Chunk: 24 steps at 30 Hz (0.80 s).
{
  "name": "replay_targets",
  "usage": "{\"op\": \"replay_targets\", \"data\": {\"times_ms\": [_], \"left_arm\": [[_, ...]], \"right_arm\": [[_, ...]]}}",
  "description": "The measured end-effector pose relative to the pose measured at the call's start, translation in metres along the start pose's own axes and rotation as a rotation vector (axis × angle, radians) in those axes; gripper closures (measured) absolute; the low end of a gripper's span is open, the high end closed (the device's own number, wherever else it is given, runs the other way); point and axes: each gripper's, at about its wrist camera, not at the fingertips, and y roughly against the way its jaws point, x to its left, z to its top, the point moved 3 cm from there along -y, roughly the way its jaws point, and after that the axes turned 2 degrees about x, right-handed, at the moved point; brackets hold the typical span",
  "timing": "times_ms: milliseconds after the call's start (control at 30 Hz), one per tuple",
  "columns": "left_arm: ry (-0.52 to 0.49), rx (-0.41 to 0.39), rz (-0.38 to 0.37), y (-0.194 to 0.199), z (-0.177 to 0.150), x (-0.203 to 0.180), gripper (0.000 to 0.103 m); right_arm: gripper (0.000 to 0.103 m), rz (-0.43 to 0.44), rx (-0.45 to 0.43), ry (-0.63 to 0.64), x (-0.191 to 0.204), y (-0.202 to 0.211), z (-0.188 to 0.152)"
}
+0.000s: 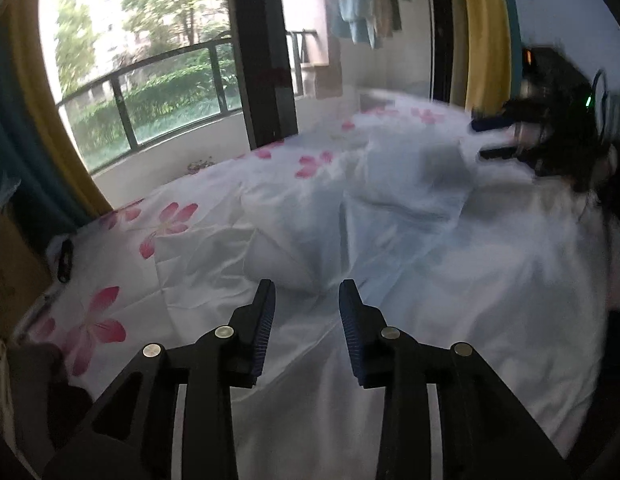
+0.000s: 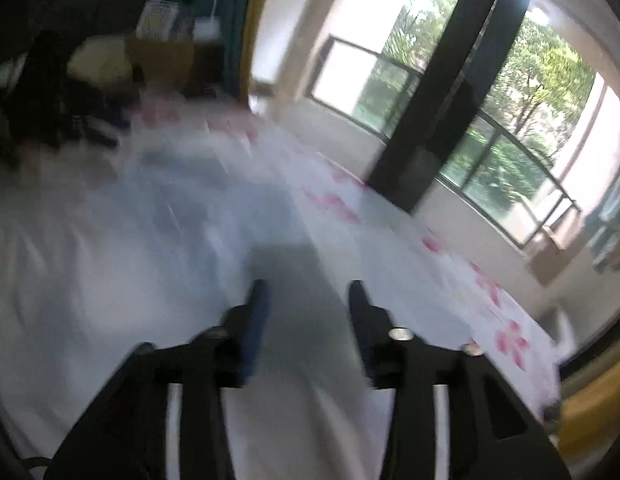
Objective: Fold large clothes
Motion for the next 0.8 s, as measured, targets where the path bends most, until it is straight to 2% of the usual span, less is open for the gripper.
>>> {"op": "replay_targets", "data": {"times_ms": [67,167,267,367,533,800], "left_arm": [[0.068,-0.024,-0.018,0.003,0.005,0.006,0.062],[0.189,-0.025,-0.003,-0.006,0.011,0.018,0.060],[0.317,0.006,-0.042,-0.023,0.011,0.028,0.060],[0.349,0.059,-0.027,-0.038,0.006,0.030,0.060],[0.394,0.176,-0.028,-0.060,-0.011,0.029,0.060],[0.432,0.180,-0.001,-0.041,-0.026,0.023,0.060]], "right_arm": [[0.052,0.060,-0.031,-0.046,0.005,-0.014,0.018],[0.052,0.137,-0.011,-0.080,0.014,-0.048,0.032],[0.052,0.191,0.058,-0.104,0.031,-0.073,0.026],[0.052,0.236,0.167,-0.157,0.041,-0.089,0.007],[0.052,0.217,0.186,-0.176,0.042,-0.079,-0.005],[0.052,0.183,0.212,-0.227,0.032,-0.044,-0.021]]}}
